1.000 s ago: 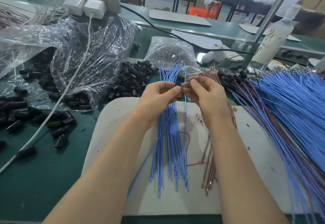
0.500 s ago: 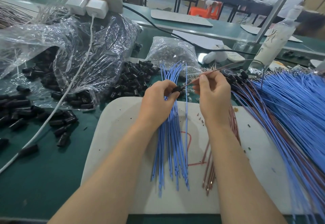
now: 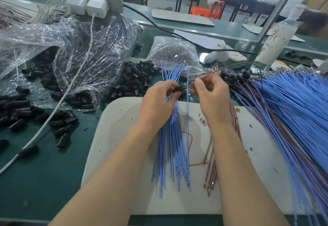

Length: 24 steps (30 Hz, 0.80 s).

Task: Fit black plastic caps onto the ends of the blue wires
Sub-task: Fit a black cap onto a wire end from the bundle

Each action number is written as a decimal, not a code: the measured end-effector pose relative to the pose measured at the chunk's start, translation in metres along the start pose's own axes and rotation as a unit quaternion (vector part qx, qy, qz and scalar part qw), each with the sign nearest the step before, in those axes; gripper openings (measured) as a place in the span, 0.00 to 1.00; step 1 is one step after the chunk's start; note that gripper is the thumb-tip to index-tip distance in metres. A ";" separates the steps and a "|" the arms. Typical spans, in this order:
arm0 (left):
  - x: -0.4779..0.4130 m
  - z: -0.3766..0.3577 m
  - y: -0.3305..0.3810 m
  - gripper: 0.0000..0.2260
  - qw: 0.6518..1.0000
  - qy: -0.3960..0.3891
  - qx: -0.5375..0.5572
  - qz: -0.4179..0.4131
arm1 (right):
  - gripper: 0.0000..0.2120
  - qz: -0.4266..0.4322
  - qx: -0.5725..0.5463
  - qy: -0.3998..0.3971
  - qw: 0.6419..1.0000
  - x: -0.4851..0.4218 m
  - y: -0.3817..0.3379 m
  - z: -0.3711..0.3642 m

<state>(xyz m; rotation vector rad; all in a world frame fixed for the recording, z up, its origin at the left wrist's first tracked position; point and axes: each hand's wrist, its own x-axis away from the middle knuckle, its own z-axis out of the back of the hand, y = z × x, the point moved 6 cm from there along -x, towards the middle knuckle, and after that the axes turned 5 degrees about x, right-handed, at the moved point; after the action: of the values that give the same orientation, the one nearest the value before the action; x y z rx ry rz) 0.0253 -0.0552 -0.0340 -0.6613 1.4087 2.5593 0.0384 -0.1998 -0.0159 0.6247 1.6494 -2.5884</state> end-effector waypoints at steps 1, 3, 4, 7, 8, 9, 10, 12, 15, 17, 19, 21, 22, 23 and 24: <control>0.000 0.000 0.000 0.05 1.000 0.001 -0.004 -0.004 | 0.07 0.001 -0.001 0.000 1.000 0.000 0.000 0.000; 0.001 0.000 0.003 0.05 1.000 -0.006 -0.019 -0.021 | 0.07 0.002 0.001 0.001 1.000 0.000 0.000 0.001; 0.002 -0.001 0.004 0.05 0.999 -0.010 -0.029 -0.029 | 0.07 0.003 0.006 0.000 1.000 -0.001 0.000 0.001; 0.002 -0.001 0.006 0.06 0.999 -0.007 -0.040 -0.035 | 0.06 0.010 0.019 0.001 1.000 -0.001 0.000 0.001; 0.002 -0.001 0.006 0.06 0.999 -0.006 -0.038 -0.034 | 0.06 0.014 0.019 0.004 1.000 -0.001 0.000 0.002; 0.002 -0.001 0.006 0.06 0.999 -0.006 -0.036 -0.032 | 0.06 0.018 0.018 0.006 1.000 -0.001 0.000 0.002; 0.002 -0.001 0.006 0.06 0.999 -0.005 -0.034 -0.030 | 0.06 0.021 0.019 0.008 1.000 0.000 -0.001 0.001; 0.002 -0.001 0.005 0.06 0.999 -0.001 -0.031 -0.023 | 0.05 0.027 0.023 0.011 0.999 0.000 -0.001 0.001; 0.002 0.000 0.004 0.05 1.000 0.002 -0.021 -0.019 | 0.05 0.030 0.014 0.003 0.999 -0.001 0.000 0.000; 0.002 0.000 0.004 0.05 1.000 0.006 -0.020 -0.019 | 0.08 0.024 -0.007 -0.016 1.000 -0.001 0.001 -0.002; 0.002 0.001 0.003 0.05 1.000 0.009 -0.022 -0.020 | 0.09 0.022 -0.008 -0.036 0.999 -0.002 0.002 -0.004; 0.002 0.001 0.002 0.05 1.000 0.009 -0.022 -0.018 | 0.10 0.020 -0.003 -0.051 0.999 -0.003 0.003 -0.006; 0.002 0.001 0.002 0.05 1.000 0.007 -0.021 -0.016 | 0.11 0.018 -0.004 -0.053 0.998 -0.003 0.003 -0.006; 0.001 0.000 0.002 0.05 1.000 0.004 -0.021 -0.014 | 0.11 0.013 -0.008 -0.052 0.999 -0.003 0.004 -0.006; 0.001 0.000 0.001 0.05 1.000 0.002 -0.022 -0.012 | 0.10 0.007 -0.017 -0.049 0.999 -0.003 0.005 -0.006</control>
<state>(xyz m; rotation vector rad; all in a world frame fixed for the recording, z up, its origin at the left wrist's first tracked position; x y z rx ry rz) 0.0238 -0.0560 -0.0337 -0.6852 1.3416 2.5784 0.0446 -0.1979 -0.0213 0.4965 1.6487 -2.5314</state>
